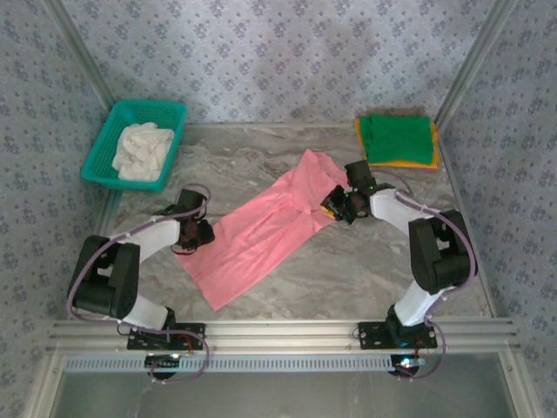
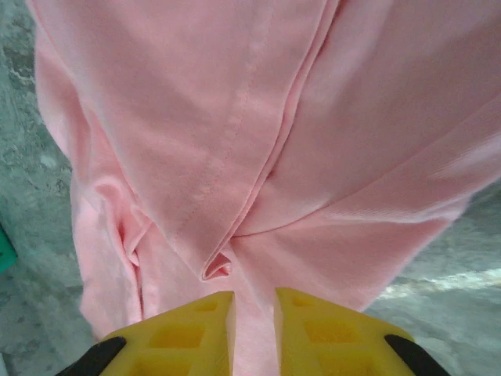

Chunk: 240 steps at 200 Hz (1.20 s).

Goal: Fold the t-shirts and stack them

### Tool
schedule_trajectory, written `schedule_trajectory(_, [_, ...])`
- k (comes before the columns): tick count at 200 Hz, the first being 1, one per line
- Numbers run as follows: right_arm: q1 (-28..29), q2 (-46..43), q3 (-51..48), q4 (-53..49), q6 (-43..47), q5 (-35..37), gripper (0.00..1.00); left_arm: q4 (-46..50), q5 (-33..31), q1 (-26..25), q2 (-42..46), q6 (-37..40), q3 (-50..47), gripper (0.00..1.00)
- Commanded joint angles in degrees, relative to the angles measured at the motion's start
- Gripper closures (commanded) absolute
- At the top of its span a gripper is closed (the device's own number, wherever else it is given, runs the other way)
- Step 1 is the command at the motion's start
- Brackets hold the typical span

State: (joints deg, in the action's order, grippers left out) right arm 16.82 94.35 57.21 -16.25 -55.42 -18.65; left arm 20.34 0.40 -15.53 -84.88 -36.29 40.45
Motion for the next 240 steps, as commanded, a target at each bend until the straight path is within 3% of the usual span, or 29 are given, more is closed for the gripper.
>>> schedule_trajectory(1, [0.98, -2.03, 3.48, -5.95, 7.54, 7.79, 0.86, 4.45, 1.37, -0.46, -2.07, -1.82, -2.24, 0.72])
schedule_trajectory(19, [1.13, 2.49, 7.7, -8.51, 10.9, 8.26, 1.0, 5.03, 1.93, -0.62, -1.41, -3.61, -3.03, 0.72])
schedule_trajectory(91, [1.24, 21.31, 20.31, -8.36, 14.24, 12.76, 1.0, 8.46, 2.95, -6.41, 7.32, -13.41, -10.22, 0.73])
schedule_trajectory(148, [0.8, 35.19, 33.56, -6.84, 13.08, 9.0, 1.0, 7.2, 3.85, -7.01, 12.24, -13.84, -11.94, 0.71])
schedule_trajectory(188, [0.85, 47.18, 52.39, -6.19, 11.36, 1.97, 1.0, 0.78, 4.21, -9.8, 5.93, -12.83, -6.02, 0.72])
schedule_trajectory(240, [0.56, 57.87, 74.99, -2.23, 6.72, -6.06, 1.0, -6.68, 5.34, -14.7, -1.41, -16.86, -1.12, 0.73])
